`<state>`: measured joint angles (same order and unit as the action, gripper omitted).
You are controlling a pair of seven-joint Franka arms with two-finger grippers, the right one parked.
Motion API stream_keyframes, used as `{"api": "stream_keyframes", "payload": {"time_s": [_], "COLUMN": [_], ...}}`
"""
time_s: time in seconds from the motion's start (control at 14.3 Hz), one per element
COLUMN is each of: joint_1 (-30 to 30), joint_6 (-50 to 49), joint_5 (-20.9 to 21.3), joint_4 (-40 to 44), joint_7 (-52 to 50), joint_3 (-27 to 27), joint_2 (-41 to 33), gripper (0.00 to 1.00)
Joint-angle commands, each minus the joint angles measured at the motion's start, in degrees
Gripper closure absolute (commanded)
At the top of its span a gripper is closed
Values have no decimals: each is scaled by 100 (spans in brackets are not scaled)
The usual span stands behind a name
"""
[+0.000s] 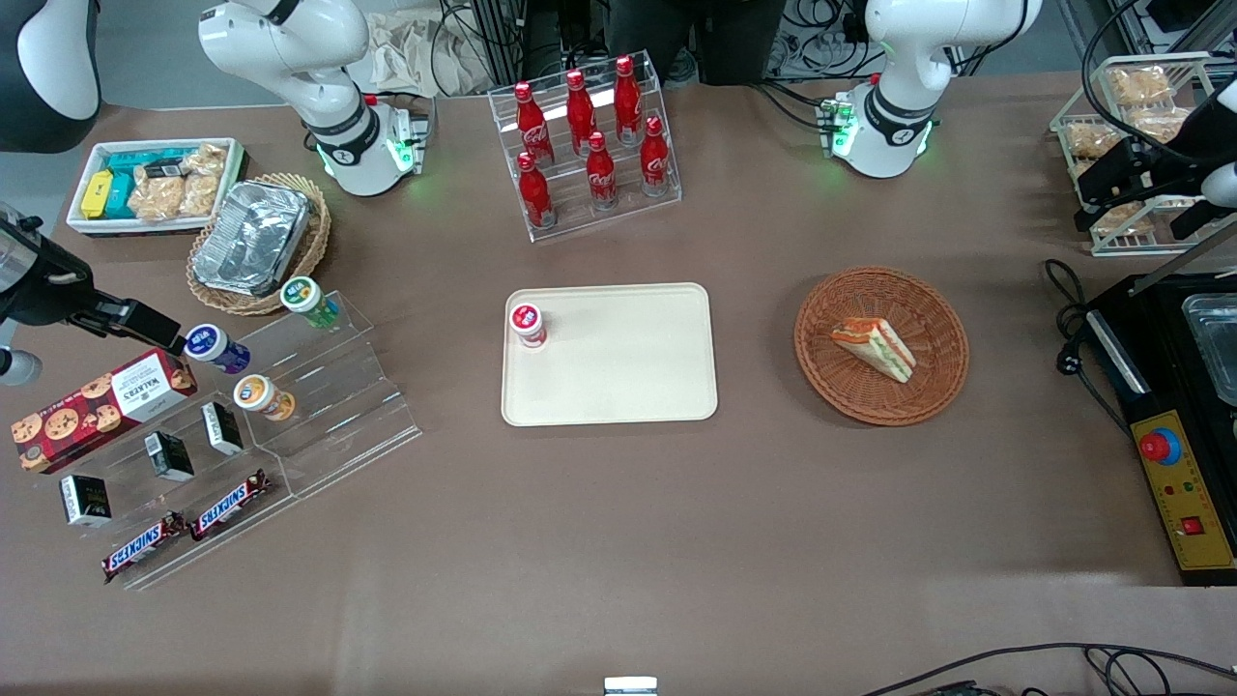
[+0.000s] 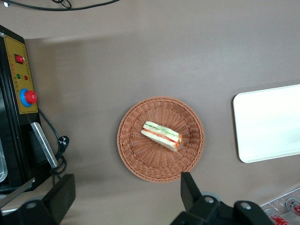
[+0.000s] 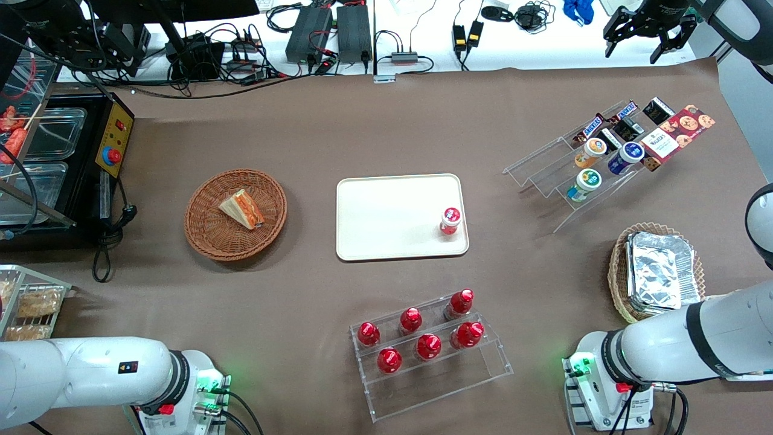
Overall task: Place sandwich from basket to tray
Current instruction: 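Move the left gripper over the wicker basket above the sandwich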
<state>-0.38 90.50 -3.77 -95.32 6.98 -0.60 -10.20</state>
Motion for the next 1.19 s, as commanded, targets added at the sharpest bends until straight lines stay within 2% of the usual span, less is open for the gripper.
{"api": "stream_keyframes", "payload": {"time_s": [0.0,0.35,0.56,0.77,1.12], "joint_1": [-6,3,-94,-287,-717], "joint_6": [21,-41,-32,-23,47], "joint_5": [78,87,69,78,87], "joint_4": [-83,-92,-100,-171,-267], "joint_7": [40,-362,-1468,-2076,-3912], "joint_3": [7,-2,59,139,148], "joint_2": [-140,-114,-79,-70,18], "gripper": [0,0,0,0,0]}}
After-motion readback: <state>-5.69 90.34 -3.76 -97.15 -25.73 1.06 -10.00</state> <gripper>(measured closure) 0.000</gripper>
